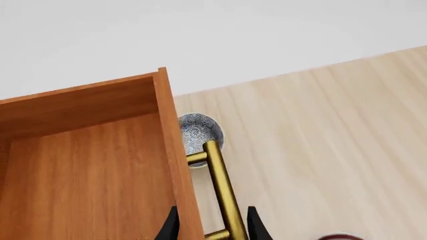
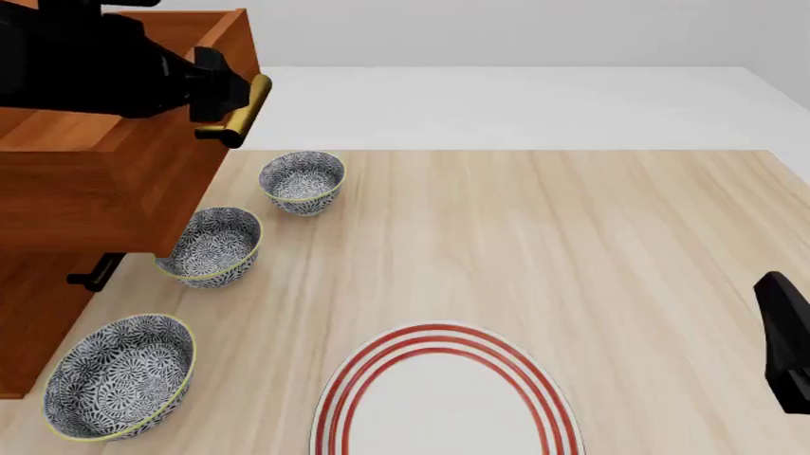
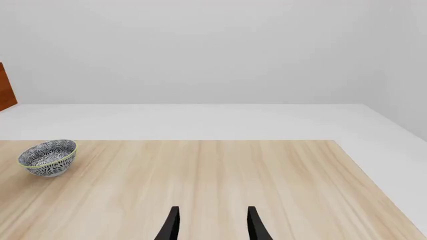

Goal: Open the top drawer of the cabinet.

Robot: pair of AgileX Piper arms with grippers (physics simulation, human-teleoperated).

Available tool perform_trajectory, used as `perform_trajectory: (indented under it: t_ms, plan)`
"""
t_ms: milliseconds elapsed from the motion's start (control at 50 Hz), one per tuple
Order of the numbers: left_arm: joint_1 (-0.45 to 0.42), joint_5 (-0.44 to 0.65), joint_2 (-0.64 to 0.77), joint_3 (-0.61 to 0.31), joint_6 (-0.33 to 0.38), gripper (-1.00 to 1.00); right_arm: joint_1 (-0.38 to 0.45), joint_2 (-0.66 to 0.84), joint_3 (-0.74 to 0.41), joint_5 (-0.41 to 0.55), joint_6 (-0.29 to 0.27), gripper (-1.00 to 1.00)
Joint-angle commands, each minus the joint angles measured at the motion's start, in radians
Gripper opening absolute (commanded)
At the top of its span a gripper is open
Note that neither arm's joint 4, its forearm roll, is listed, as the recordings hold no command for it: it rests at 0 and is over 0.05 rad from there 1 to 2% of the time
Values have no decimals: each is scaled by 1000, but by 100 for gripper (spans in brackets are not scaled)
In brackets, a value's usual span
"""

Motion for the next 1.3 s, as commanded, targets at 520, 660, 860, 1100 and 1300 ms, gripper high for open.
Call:
perform_trajectory:
  t_ms: [520, 660, 860, 1100, 1300]
  plan:
    - [-52, 99, -43, -38, 70, 100, 0, 0, 0, 0, 0, 100]
    - [-53, 117, -52, -62, 73, 100, 0, 0, 0, 0, 0, 100]
    - [-54, 138, -67, -92, 79, 100, 0, 0, 0, 0, 0, 100]
    - [-56, 171, -91, -138, 88, 100, 0, 0, 0, 0, 0, 100]
    - [-58, 180, -108, -148, 91, 100, 0, 0, 0, 0, 0, 100]
